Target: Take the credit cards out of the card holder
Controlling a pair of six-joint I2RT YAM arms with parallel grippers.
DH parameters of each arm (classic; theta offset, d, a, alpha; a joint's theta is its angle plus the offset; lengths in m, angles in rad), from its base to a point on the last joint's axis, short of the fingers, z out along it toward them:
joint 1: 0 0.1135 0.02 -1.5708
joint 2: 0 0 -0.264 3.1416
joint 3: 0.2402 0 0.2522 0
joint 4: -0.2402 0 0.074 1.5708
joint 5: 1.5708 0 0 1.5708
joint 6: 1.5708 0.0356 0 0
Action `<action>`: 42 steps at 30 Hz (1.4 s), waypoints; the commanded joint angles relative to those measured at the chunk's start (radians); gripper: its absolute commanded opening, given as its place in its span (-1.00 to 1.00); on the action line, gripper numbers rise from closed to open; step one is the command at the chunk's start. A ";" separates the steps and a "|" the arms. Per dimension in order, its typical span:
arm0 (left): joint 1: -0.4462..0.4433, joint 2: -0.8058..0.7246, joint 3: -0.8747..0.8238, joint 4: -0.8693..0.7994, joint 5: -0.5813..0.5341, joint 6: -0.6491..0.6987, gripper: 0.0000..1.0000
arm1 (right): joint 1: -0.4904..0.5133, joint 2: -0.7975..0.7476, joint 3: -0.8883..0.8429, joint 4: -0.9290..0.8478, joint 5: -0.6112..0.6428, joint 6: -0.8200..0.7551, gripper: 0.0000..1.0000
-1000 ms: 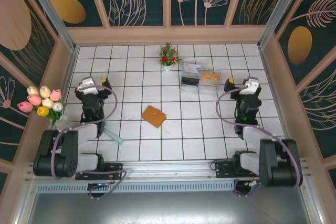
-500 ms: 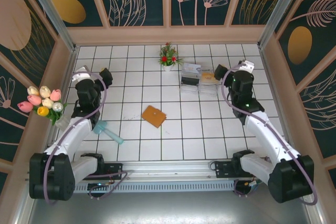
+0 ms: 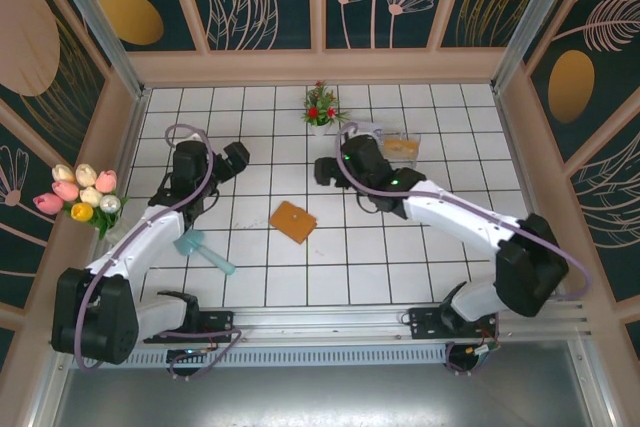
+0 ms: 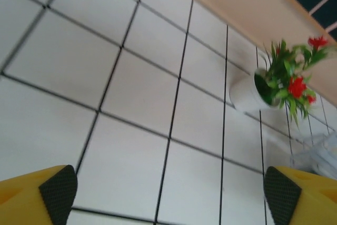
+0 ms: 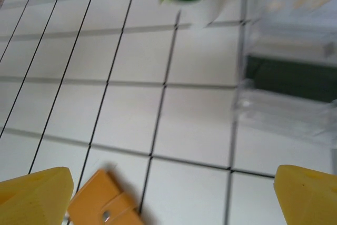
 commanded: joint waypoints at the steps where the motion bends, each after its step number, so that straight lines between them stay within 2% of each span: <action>1: -0.035 -0.016 -0.065 -0.061 0.096 -0.168 0.76 | 0.012 0.070 0.031 -0.015 -0.156 0.061 0.98; 5: -0.104 -0.047 -0.148 -0.037 0.138 -0.282 0.61 | -0.005 0.142 0.035 0.005 -0.241 0.147 0.94; 12: -0.236 -0.017 -0.210 -0.009 0.126 -0.414 0.46 | -0.014 0.239 0.035 0.037 -0.353 0.207 0.75; 19: -0.329 0.060 -0.216 0.007 0.094 -0.482 0.27 | -0.013 0.284 0.052 0.036 -0.388 0.217 0.60; 21: -0.341 0.096 -0.207 0.020 0.099 -0.480 0.18 | -0.014 0.297 0.057 0.034 -0.395 0.222 0.53; 24: -0.349 0.142 -0.173 0.008 0.111 -0.454 0.15 | -0.012 0.316 0.060 0.026 -0.411 0.235 0.40; 32: -0.348 0.211 -0.116 0.017 0.105 -0.418 -0.08 | -0.003 0.317 0.036 0.037 -0.416 0.258 0.35; 35: -0.348 0.242 -0.083 0.012 0.095 -0.385 -0.13 | -0.002 0.318 0.029 0.031 -0.424 0.256 0.18; 38: -0.346 0.287 -0.049 0.013 0.101 -0.349 -0.18 | 0.000 0.299 0.010 0.011 -0.389 0.278 0.09; 42: -0.348 0.358 0.018 0.026 0.150 -0.285 -0.22 | 0.019 0.275 -0.001 -0.025 -0.339 0.277 0.08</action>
